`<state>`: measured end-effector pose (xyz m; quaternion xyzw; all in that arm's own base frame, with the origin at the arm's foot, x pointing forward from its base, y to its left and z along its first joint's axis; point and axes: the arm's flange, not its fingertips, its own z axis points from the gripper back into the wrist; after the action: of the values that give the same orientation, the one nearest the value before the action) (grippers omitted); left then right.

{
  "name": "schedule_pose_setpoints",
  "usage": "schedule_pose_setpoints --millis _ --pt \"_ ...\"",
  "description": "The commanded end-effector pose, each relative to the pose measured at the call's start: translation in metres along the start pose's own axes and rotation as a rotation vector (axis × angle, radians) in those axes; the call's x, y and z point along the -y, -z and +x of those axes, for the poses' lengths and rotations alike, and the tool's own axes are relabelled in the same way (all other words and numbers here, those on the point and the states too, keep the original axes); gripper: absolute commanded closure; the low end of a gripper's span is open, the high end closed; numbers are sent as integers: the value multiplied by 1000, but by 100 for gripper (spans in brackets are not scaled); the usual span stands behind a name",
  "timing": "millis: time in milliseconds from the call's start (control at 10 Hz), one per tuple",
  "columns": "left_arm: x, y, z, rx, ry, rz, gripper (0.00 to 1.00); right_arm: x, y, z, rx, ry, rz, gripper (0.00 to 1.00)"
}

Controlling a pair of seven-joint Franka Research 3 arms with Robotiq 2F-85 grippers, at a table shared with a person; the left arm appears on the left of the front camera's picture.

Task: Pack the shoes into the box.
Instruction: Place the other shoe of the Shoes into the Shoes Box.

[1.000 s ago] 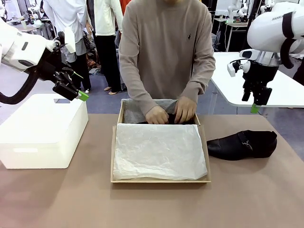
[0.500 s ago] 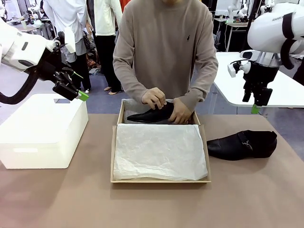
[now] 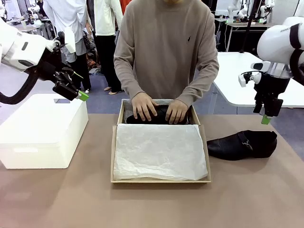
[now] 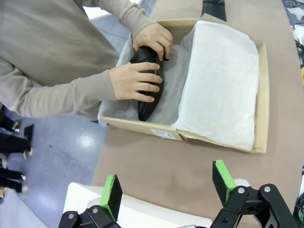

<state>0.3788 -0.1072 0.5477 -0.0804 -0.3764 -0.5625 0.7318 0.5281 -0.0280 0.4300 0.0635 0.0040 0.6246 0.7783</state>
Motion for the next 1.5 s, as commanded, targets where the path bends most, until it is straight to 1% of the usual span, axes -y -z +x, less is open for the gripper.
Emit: schedule_pose_setpoints --millis 0,200,400,600,900,1400 --pt "-2 2 -2 18 10 -13 0 -3 14 -3 59 -13 -30 0" --pt "-2 2 -2 18 10 -13 0 -1 27 -5 82 10 -47 0" --pt "-2 2 -2 18 10 -13 0 2 39 -5 72 21 -45 0" --pt "-2 2 -2 18 10 -13 0 4 43 -10 64 37 -42 0" --pt "-2 2 -2 18 10 -13 0 8 50 -17 46 24 -34 0" --pt "-2 2 -2 18 10 -13 0 8 60 -26 49 32 -14 0"
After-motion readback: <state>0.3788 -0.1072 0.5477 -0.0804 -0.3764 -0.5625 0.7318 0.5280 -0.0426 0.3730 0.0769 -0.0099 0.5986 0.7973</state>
